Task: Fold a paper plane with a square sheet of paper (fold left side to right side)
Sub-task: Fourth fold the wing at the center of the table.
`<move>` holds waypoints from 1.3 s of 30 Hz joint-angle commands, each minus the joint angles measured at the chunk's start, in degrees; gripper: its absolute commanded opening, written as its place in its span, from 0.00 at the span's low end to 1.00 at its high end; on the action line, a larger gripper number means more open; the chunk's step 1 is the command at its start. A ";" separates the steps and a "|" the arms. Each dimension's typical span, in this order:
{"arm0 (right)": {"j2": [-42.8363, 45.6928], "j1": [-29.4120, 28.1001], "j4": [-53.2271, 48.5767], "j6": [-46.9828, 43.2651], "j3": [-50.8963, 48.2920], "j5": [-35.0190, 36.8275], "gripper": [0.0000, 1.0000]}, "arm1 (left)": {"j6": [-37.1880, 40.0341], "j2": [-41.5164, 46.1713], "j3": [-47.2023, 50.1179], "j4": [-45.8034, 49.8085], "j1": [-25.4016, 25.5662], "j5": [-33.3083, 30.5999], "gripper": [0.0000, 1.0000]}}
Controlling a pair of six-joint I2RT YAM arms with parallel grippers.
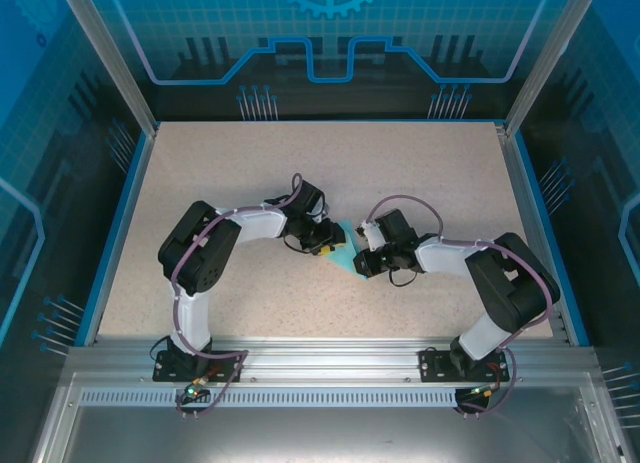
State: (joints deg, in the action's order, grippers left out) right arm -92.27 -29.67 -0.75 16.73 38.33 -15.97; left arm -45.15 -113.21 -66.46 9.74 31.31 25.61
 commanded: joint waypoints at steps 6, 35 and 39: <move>0.07 1.94 -3.21 0.80 1.73 -4.81 0.22 | -0.38 -2.81 -1.18 0.11 0.47 0.16 0.41; -5.44 3.48 -7.64 -0.22 8.69 -8.40 0.27 | -0.16 -2.15 -1.28 0.81 0.45 -0.13 0.41; -5.87 3.48 -7.10 -0.05 9.15 -10.16 0.16 | -0.03 -2.19 -1.31 1.03 0.44 -0.21 0.41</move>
State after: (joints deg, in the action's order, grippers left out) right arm -97.12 -25.61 -7.05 16.99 45.87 -24.49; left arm -45.12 -113.73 -67.05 9.74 31.29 25.80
